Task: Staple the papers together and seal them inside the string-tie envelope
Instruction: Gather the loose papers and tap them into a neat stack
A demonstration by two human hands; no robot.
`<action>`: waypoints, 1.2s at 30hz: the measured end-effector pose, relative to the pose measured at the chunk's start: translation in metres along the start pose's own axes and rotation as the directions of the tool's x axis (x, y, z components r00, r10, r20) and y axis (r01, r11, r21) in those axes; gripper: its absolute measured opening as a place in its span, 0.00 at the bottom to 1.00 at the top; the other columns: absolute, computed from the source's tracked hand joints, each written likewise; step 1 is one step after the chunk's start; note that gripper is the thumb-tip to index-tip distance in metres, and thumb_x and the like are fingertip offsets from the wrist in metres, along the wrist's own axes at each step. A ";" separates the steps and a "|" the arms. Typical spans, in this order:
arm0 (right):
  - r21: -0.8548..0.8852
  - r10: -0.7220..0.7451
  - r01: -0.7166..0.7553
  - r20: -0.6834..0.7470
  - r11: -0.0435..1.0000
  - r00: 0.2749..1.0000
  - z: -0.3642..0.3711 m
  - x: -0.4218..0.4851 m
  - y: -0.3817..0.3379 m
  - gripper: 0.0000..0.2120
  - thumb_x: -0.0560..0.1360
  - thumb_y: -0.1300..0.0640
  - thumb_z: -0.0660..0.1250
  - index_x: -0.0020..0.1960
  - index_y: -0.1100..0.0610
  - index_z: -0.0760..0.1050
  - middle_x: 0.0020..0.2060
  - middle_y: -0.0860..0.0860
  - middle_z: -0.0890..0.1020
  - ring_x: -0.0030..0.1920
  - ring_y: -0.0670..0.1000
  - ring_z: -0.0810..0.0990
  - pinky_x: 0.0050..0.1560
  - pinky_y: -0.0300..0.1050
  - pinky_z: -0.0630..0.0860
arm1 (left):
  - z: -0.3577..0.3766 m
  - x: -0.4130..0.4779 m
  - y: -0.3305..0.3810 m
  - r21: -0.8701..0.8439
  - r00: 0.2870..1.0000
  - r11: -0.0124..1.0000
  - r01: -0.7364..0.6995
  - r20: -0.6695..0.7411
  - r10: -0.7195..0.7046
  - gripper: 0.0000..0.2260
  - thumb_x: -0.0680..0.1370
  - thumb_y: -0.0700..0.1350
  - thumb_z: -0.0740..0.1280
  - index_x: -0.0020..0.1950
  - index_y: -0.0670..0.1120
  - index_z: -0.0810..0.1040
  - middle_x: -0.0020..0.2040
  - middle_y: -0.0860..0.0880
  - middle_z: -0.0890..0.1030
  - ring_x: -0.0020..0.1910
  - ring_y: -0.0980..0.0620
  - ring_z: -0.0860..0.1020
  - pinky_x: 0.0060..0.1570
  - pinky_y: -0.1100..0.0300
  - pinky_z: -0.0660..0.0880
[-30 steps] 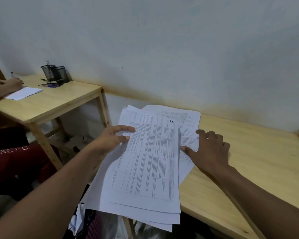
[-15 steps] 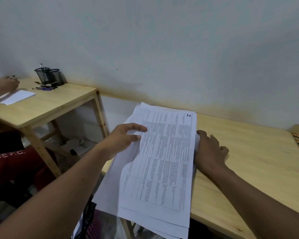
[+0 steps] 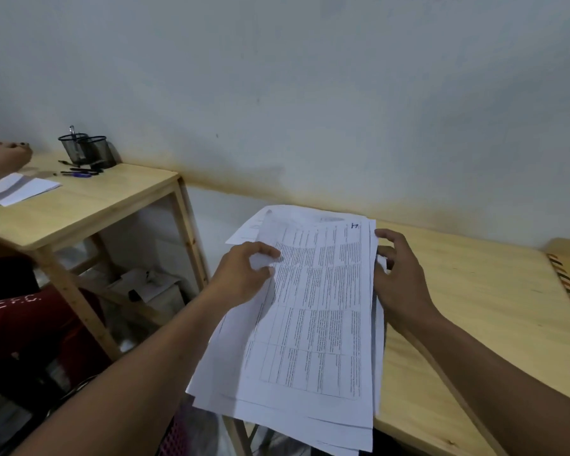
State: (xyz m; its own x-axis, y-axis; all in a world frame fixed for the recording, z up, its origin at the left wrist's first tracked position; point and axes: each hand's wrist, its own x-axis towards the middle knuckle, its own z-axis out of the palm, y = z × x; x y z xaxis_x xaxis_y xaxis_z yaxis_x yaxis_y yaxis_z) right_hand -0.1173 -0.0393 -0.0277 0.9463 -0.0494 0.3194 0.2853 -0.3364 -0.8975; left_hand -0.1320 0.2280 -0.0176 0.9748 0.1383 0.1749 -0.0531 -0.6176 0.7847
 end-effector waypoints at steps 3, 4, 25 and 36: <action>0.139 0.028 -0.021 -0.049 0.990 0.998 -0.002 0.013 -0.014 0.19 0.79 0.59 0.66 0.67 0.49 0.68 0.57 0.44 0.80 0.55 0.38 0.79 0.44 0.32 0.74 | -0.001 0.002 0.005 -0.127 1.000 0.992 0.017 -0.017 -0.020 0.10 0.75 0.41 0.74 0.53 0.54 0.84 0.61 0.55 0.81 0.62 0.55 0.76 0.57 0.65 0.70; 0.189 0.057 -0.043 -0.068 0.981 0.996 -0.001 0.017 -0.020 0.18 0.79 0.58 0.65 0.67 0.49 0.68 0.58 0.46 0.80 0.54 0.39 0.79 0.46 0.36 0.75 | -0.001 0.002 0.007 -0.188 0.999 0.981 0.045 0.018 -0.043 0.09 0.75 0.41 0.74 0.54 0.53 0.85 0.60 0.55 0.81 0.61 0.56 0.77 0.59 0.65 0.71; -0.595 -0.016 0.153 0.229 0.789 0.973 0.034 0.038 0.018 0.19 0.80 0.49 0.59 0.69 0.51 0.68 0.59 0.49 0.82 0.60 0.55 0.74 0.52 0.52 0.75 | -0.053 0.014 -0.006 -0.229 0.992 0.966 0.123 0.029 -0.120 0.13 0.81 0.36 0.66 0.61 0.49 0.83 0.60 0.56 0.80 0.59 0.59 0.74 0.57 0.69 0.68; -0.657 0.080 0.013 0.110 0.753 0.991 -0.003 0.037 0.038 0.27 0.75 0.41 0.68 0.70 0.46 0.66 0.64 0.46 0.79 0.66 0.53 0.73 0.62 0.54 0.62 | -0.012 0.027 -0.001 -0.254 0.992 0.961 0.107 0.090 -0.086 0.14 0.80 0.35 0.67 0.58 0.52 0.84 0.61 0.57 0.79 0.58 0.61 0.75 0.50 0.75 0.67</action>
State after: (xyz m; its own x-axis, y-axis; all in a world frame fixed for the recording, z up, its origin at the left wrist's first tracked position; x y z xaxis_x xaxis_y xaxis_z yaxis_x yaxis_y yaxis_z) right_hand -0.0715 -0.0567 -0.0495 0.9770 0.0280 0.2113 0.1271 -0.8723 -0.4722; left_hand -0.1083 0.2413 -0.0062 0.9913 0.1208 0.0523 -0.0023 -0.3819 0.9242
